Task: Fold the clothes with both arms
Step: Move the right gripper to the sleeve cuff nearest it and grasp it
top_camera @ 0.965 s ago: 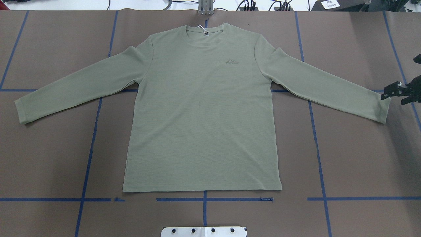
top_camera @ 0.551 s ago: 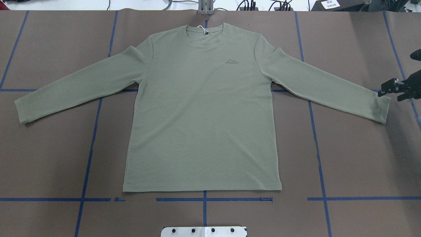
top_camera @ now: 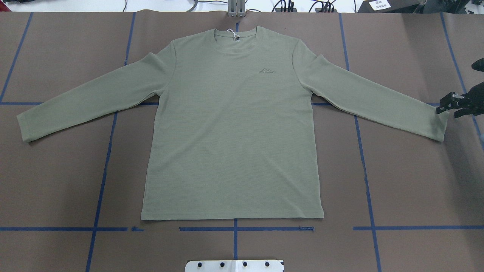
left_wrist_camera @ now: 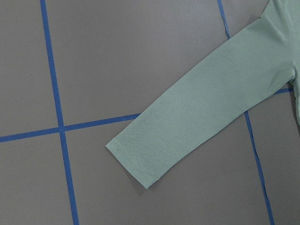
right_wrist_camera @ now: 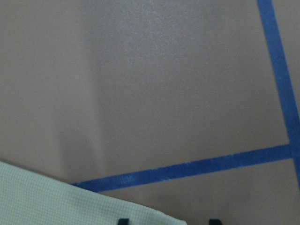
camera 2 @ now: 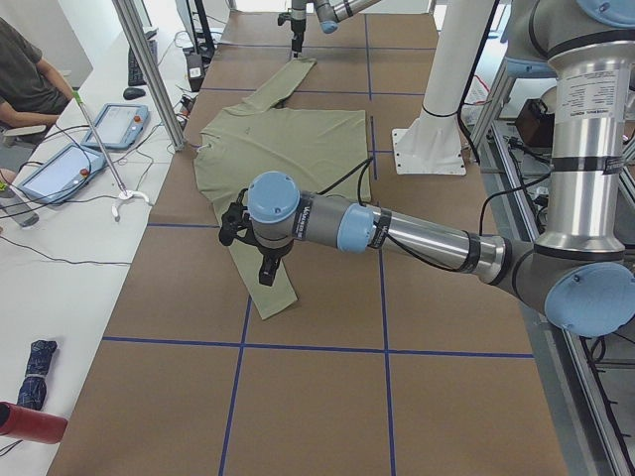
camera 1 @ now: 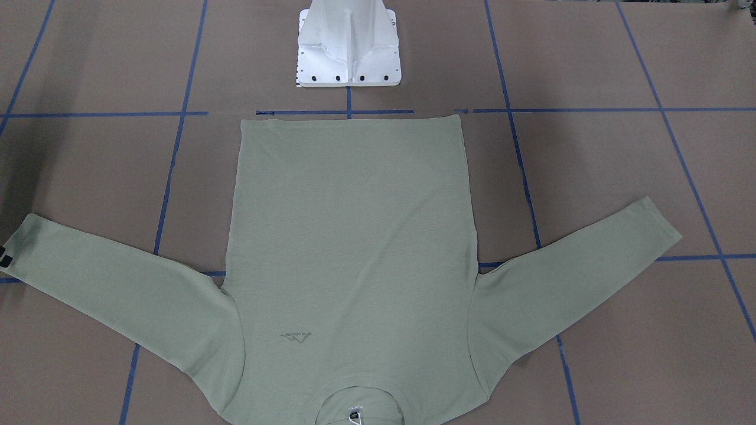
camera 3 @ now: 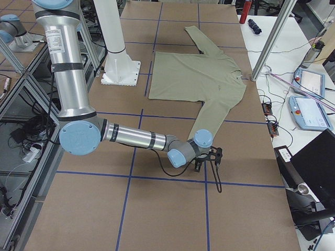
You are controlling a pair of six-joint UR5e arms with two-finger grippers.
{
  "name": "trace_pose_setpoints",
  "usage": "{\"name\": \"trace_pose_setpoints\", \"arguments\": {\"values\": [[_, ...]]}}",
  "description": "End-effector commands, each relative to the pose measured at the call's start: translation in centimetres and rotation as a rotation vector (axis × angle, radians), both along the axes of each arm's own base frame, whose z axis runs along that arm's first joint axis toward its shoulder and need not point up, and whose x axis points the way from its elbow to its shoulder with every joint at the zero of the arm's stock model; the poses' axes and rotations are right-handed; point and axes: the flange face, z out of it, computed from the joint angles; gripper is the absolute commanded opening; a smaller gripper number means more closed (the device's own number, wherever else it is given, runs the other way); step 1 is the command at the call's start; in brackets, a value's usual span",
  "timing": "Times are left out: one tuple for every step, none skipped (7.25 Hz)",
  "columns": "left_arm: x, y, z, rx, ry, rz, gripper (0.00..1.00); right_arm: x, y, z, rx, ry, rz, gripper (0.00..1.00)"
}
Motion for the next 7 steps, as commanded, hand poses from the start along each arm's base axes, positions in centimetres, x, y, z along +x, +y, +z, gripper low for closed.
{"name": "trace_pose_setpoints", "arguments": {"values": [[-0.1, 0.1, -0.4, 0.007, -0.001, -0.002, 1.00, 0.0, 0.0, 0.1, -0.002, 0.001, 0.000, 0.30], [0.0, 0.1, -0.4, 0.007, 0.000, -0.002, 1.00, -0.2, -0.2, -0.1, 0.002, 0.000, -0.003, 0.00], [-0.1, 0.3, -0.6, 0.010, -0.001, -0.002, 1.00, -0.2, -0.2, -0.1, 0.002, 0.000, -0.003, 0.00], [-0.1, 0.5, -0.6, 0.010, -0.001, -0.002, 1.00, -0.2, -0.4, -1.1, 0.019, -0.013, -0.003, 0.00], [0.0, 0.5, -0.8, 0.013, 0.000, -0.002, 1.00, -0.4, -0.7, -2.0, 0.034, -0.021, -0.006, 0.00], [0.0, 0.5, -0.9, 0.016, 0.000, -0.002, 1.00, -0.5, -0.9, -4.1, 0.057, -0.051, -0.009, 0.00], [0.0, 0.5, -1.1, 0.019, 0.000, -0.002, 1.00, -0.5, -0.5, -6.8, 0.083, -0.097, -0.020, 0.00]]}}
